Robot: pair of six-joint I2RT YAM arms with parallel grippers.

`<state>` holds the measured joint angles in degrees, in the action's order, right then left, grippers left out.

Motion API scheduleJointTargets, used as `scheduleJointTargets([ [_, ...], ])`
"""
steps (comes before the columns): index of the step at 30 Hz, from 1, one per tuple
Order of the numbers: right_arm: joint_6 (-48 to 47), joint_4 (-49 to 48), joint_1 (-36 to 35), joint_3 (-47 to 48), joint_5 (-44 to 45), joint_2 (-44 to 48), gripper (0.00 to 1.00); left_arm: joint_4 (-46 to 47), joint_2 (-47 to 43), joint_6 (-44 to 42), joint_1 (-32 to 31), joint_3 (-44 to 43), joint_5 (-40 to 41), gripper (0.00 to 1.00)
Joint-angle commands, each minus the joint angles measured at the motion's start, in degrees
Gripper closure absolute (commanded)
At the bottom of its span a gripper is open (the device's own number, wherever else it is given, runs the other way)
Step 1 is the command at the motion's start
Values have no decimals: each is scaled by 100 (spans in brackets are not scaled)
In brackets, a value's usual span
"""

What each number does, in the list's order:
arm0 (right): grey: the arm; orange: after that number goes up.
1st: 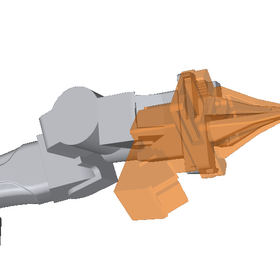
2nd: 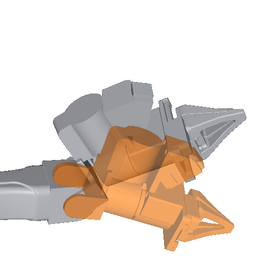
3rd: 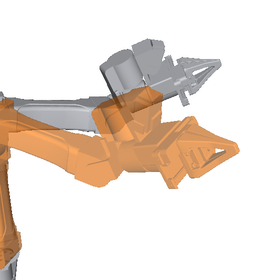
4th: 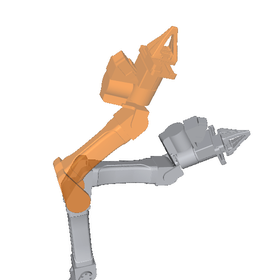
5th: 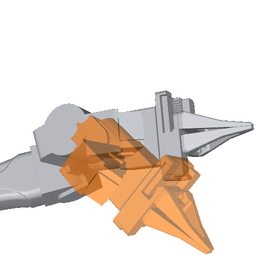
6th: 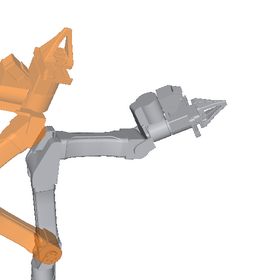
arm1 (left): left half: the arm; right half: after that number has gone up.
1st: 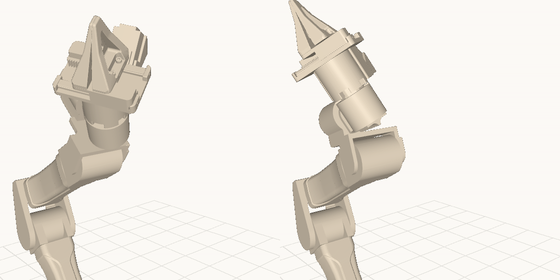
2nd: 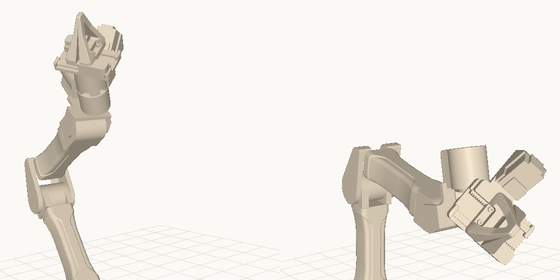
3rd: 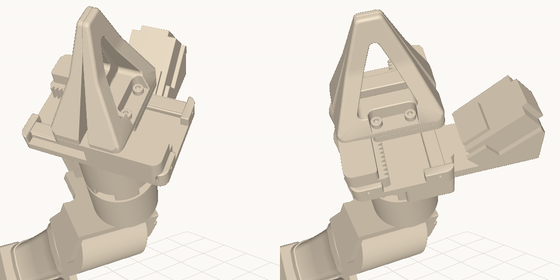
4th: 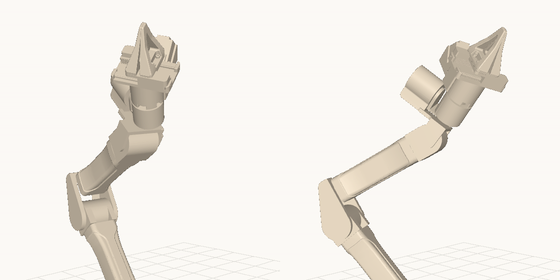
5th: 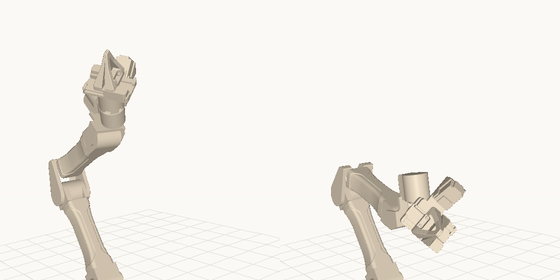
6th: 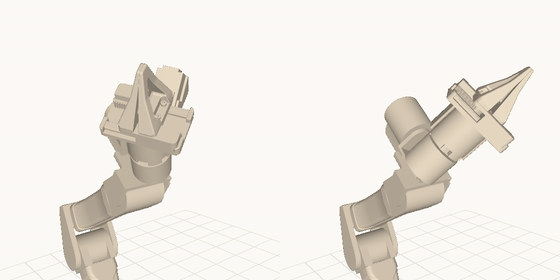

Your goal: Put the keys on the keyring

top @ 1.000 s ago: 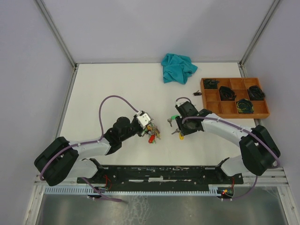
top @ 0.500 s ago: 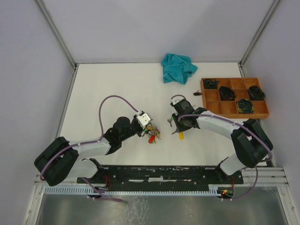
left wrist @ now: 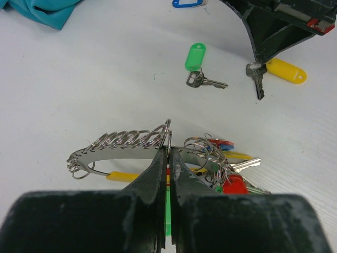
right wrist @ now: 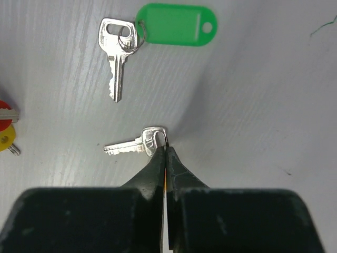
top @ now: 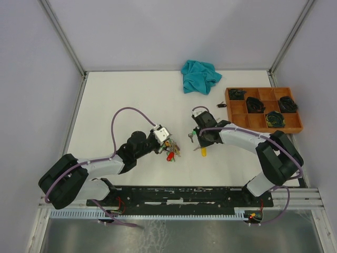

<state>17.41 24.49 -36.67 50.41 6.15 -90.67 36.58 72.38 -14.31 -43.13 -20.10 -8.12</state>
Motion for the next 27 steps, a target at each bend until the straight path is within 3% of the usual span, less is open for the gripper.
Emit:
scheduleJointTargets([
  [1,14,103,54,295,439,477,100,288,-101,172,18,-242,-146,97],
  [17,1178,-27,84,-70,3674,1561,100,298,-198,216,16,-209,-90,97],
  [27,2577,-309,-359,-969,3504,1130,99,305,-183,225,16,-212,-112,97],
])
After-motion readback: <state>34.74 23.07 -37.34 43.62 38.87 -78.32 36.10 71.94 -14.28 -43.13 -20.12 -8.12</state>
